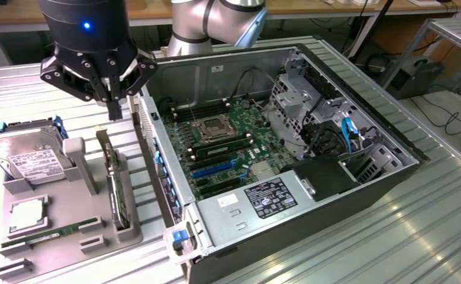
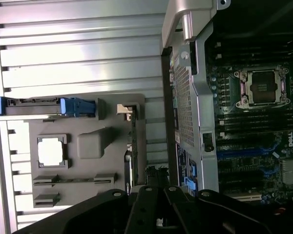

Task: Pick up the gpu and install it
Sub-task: 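Reach for the gpu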

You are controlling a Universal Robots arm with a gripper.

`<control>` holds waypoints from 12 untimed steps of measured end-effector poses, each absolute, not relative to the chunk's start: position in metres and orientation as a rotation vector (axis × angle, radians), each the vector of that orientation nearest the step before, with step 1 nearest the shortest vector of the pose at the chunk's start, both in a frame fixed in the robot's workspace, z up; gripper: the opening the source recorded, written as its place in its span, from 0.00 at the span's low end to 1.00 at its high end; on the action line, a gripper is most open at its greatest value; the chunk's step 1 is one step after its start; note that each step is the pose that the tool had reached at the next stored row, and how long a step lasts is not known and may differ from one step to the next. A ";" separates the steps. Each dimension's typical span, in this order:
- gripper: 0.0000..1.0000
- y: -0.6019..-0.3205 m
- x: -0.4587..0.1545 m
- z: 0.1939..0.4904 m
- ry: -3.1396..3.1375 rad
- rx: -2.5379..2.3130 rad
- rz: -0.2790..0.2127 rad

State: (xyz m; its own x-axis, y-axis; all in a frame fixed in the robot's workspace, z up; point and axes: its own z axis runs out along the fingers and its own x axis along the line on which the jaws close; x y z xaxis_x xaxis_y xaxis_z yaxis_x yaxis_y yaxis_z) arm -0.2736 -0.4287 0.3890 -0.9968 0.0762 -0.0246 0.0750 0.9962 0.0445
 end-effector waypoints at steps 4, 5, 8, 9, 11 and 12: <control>0.11 -0.431 -0.274 0.389 3.112 0.118 0.068; 0.11 -0.432 -0.274 0.389 3.112 0.118 0.068; 0.11 -0.434 -0.274 0.389 3.112 0.118 0.068; 0.11 -0.435 -0.274 0.389 3.112 0.118 0.068; 0.11 -0.436 -0.274 0.389 3.112 0.118 0.068; 0.11 -0.437 -0.274 0.389 3.112 0.118 0.068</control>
